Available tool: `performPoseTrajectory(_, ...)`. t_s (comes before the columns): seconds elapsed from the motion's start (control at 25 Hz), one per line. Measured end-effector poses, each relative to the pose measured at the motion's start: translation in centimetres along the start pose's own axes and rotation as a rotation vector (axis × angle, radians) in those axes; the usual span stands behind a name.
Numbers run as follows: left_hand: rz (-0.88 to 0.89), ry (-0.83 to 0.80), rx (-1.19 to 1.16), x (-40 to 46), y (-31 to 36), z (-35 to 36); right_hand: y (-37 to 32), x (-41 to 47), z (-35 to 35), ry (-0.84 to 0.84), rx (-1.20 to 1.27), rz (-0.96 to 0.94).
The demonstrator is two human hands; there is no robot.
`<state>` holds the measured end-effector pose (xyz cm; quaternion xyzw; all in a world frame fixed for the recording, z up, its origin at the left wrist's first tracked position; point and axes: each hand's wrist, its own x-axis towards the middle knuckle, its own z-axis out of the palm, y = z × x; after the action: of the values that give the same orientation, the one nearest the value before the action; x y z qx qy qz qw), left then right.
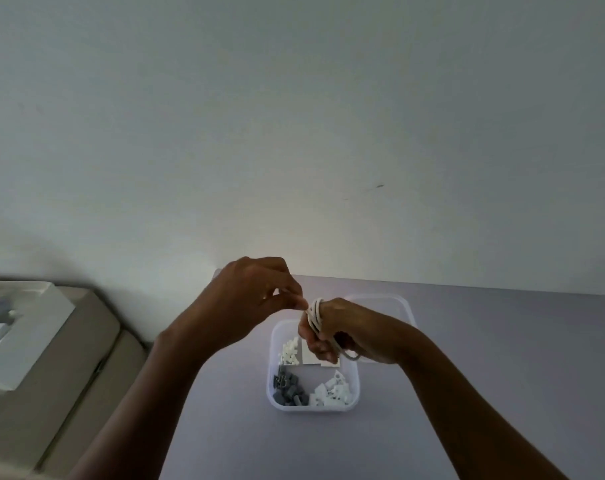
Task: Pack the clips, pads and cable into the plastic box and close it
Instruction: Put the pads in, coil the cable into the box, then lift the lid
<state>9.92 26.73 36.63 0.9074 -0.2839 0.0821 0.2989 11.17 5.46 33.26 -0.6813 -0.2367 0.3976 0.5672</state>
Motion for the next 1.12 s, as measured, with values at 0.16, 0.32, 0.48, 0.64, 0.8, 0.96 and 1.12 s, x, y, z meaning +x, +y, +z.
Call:
performPoseTrajectory(0.16, 0.008, 0.141, -0.310, 0.1, -0.7, 1.1, -0.8, 1.1, 0.8, 0.020, 0.025, -0.038)
performPoseTrajectory(0.32, -0.059, 0.291, -0.404, 0.1, -1.0, 2.6, -0.9, 1.7, 0.7, 0.003, 0.174, -0.080)
performPoseTrajectory(0.48, -0.109, 0.281, -0.522, 0.1, -1.4, 3.0, -0.3, 2.3, 0.4, -0.105, 0.379, -0.180)
performPoseTrajectory(0.64, -0.124, 0.256, -0.611, 0.2, -1.5, 3.1, 0.3, 3.1, 0.3, -0.203, 0.574, -0.239)
performPoseTrajectory(0.8, -0.099, 0.211, -0.490, 0.5, -2.0, 3.5, 0.5, 3.2, 0.4, -0.330, 0.793, -0.298)
performPoseTrajectory(0.96, -0.076, 0.059, -0.635, 0.2, -2.0, 3.7, 0.4, 3.0, -0.1, -0.340, 0.840, -0.336)
performPoseTrajectory(1.12, -0.097, -0.064, -0.756, 0.5, -1.4, 3.5, 0.7, 2.8, -0.5, -0.320, 0.823, -0.322)
